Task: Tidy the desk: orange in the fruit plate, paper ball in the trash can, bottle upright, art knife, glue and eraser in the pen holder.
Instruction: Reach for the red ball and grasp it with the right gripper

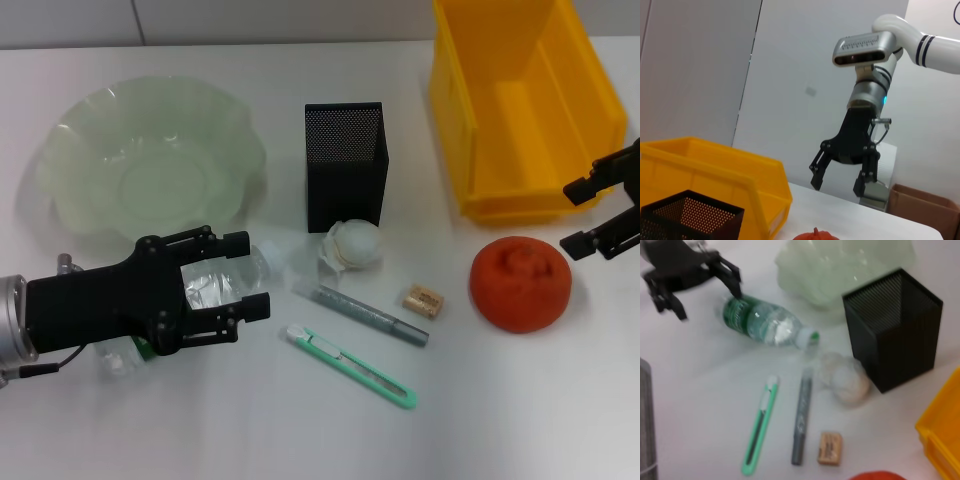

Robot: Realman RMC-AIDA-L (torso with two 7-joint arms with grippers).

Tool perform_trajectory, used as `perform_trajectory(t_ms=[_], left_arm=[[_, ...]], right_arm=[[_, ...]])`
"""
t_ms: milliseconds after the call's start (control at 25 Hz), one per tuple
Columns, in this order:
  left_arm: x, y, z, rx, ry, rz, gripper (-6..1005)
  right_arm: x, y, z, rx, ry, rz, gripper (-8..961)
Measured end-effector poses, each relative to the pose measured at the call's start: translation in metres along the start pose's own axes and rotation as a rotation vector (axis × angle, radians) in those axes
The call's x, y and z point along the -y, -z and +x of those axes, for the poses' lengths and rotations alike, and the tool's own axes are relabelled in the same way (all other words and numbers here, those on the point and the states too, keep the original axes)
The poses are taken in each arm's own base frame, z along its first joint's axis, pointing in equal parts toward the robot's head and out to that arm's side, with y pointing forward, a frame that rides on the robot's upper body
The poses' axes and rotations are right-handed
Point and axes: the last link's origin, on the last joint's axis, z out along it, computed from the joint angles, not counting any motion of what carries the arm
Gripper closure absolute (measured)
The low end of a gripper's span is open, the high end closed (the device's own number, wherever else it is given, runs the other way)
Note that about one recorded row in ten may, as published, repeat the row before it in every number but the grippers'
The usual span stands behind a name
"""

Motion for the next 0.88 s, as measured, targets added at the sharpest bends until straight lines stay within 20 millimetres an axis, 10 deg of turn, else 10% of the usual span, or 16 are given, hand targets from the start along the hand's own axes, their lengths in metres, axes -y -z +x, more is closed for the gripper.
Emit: perform_trajectory(t_ms=[880], left_arm=[[0.002,0.002,0.002,-0.004,0.010,0.009,214]], right_arm=[[-0.002,-0.081,0.015,-0.156,0.057,0.047,128]])
